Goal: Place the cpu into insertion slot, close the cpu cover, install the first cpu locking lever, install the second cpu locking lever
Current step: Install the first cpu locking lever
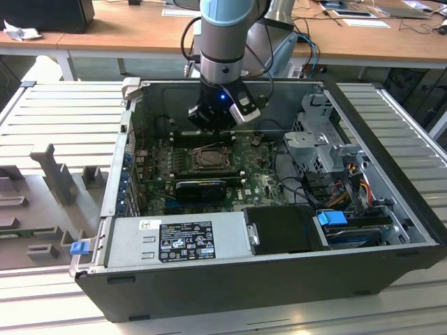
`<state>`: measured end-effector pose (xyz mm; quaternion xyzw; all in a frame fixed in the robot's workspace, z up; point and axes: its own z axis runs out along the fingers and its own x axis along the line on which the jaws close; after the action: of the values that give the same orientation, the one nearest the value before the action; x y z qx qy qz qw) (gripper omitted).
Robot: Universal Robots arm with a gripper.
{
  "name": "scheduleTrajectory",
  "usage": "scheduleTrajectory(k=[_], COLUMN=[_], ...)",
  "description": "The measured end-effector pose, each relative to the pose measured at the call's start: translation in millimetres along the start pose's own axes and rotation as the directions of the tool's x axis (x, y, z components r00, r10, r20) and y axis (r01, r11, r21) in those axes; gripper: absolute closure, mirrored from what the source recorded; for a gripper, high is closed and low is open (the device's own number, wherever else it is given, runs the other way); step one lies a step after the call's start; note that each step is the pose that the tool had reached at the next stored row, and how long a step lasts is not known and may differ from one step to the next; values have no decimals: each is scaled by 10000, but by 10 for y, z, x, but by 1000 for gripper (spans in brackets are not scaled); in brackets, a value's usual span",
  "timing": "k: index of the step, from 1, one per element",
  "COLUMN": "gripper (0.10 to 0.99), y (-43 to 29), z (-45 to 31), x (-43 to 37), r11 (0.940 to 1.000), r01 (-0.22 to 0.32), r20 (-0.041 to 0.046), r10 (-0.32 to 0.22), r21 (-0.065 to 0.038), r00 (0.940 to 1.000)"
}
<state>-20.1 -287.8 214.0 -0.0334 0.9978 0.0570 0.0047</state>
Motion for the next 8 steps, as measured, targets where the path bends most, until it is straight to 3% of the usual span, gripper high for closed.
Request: scheduleTrajectory(k=[8], gripper=[980], y=[-7], z=[50], x=[-16], r11=[10000], r01=[-1], r20=[0], r10=[1], r21=[0], r00=[10000])
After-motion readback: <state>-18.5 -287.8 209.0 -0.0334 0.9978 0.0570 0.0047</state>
